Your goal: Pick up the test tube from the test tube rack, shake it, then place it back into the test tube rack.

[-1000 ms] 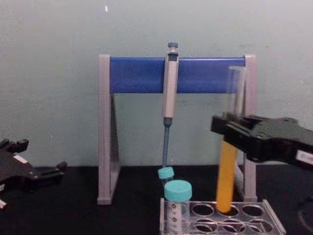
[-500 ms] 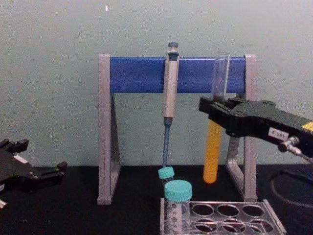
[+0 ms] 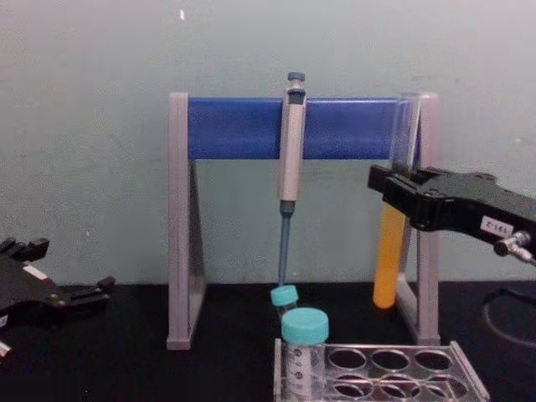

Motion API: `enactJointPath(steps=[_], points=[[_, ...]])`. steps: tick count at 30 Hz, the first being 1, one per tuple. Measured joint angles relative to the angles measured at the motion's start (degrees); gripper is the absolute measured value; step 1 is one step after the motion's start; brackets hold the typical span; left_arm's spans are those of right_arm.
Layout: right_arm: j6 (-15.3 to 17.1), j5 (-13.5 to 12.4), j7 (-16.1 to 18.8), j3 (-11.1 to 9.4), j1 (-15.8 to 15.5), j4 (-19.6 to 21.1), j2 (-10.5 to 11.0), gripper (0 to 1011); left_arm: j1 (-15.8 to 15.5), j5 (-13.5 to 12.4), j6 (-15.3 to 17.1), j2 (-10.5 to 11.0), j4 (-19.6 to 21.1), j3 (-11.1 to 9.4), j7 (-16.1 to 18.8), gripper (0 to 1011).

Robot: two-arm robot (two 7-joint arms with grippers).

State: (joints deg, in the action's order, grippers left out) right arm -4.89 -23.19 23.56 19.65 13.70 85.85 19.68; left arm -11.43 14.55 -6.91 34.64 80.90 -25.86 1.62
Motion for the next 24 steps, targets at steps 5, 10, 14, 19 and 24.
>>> enactJointPath(steps=[5, 10, 14, 19, 24], points=[[0.0, 0.1, 0.0, -0.1, -0.2, 0.3, -0.1, 226, 0.0, 0.0, 0.0, 0.0, 0.0, 0.0, 0.0, 1001], [0.1, 0.3, 0.0, -0.2, -0.4, 0.5, -0.1, 226, 0.0, 0.0, 0.0, 0.0, 0.0, 0.0, 0.0, 1001], [0.1, 0.5, -0.2, -0.3, -0.6, 0.7, -0.2, 226, 0.0, 0.0, 0.0, 0.0, 0.0, 0.0, 0.0, 1001], [0.2, 0.8, -0.6, -0.5, -0.9, 1.1, -0.1, 225, 0.0, 0.0, 0.0, 0.0, 0.0, 0.0, 0.0, 1001], [0.5, 1.0, -1.1, -1.2, -1.6, 2.1, 0.4, 226, 0.0, 0.0, 0.0, 0.0, 0.0, 0.0, 0.0, 1001]])
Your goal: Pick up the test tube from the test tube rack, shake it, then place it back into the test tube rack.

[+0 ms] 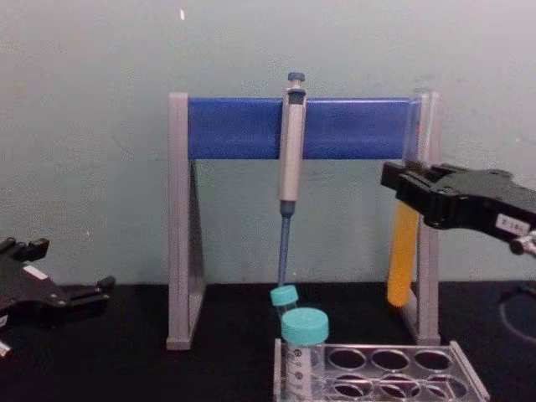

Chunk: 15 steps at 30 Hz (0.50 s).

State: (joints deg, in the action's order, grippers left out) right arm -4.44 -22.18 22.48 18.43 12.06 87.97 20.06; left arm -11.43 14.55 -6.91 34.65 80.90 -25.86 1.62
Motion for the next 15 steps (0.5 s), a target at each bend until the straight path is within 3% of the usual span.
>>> enactJointPath(steps=[15], points=[[3.2, -0.1, -0.1, -2.0, -7.0, 7.9, 4.3, 226, 0.0, 0.0, 0.0, 0.0, 0.0, 0.0, 0.0, 1001]])
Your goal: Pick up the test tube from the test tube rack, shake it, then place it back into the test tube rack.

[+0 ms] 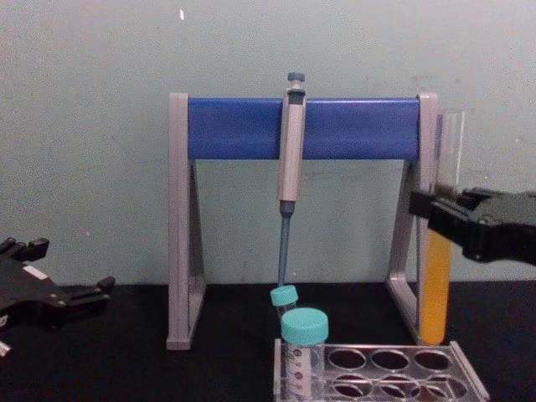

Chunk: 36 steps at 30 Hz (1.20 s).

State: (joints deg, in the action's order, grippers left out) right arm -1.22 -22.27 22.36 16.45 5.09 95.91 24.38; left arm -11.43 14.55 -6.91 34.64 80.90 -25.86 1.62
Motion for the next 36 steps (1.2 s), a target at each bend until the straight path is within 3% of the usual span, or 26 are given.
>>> enactJointPath(steps=[7, 13, 17, 26, 36], points=[[0.5, -0.9, 2.1, 1.8, -0.5, 1.2, 0.4, 226, 0.0, 0.0, 0.0, 0.0, 0.0, 0.0, 0.0, 1001], [0.0, -1.5, 4.2, 4.7, 2.9, -1.8, -1.2, 226, 0.0, 0.0, 0.0, 0.0, 0.0, 0.0, 0.0, 1001], [-1.1, -1.6, 4.4, 5.6, 5.3, -4.4, -2.4, 225, 0.0, 0.0, 0.0, 0.0, 0.0, 0.0, 0.0, 1001], [-4.1, -1.4, 2.8, 5.3, 8.9, -9.4, -5.1, 225, 0.0, 0.0, 0.0, 0.0, 0.0, 0.0, 0.0, 1001], [-4.2, -0.7, 0.9, 3.6, 8.7, -9.8, -5.2, 226, 0.0, 0.0, 0.0, 0.0, 0.0, 0.0, 0.0, 1001]])
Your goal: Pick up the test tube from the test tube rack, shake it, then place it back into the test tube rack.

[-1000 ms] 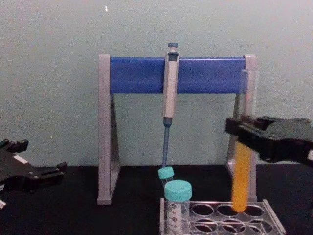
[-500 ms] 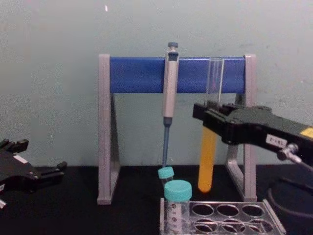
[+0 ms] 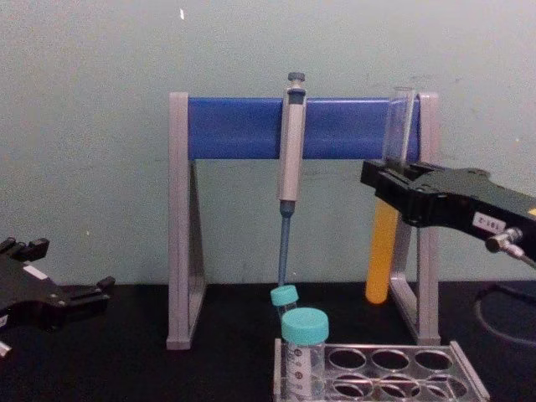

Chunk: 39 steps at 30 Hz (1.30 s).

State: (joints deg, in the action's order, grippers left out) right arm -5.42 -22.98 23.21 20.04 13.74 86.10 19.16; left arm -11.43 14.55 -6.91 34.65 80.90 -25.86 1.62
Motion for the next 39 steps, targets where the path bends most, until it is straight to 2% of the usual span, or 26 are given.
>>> enactJointPath(steps=[39], points=[[0.8, 0.7, 0.1, -0.9, -0.6, 1.1, -0.1, 226, 0.0, 0.0, 0.0, 0.0, 0.0, 0.0, 0.0, 1001]])
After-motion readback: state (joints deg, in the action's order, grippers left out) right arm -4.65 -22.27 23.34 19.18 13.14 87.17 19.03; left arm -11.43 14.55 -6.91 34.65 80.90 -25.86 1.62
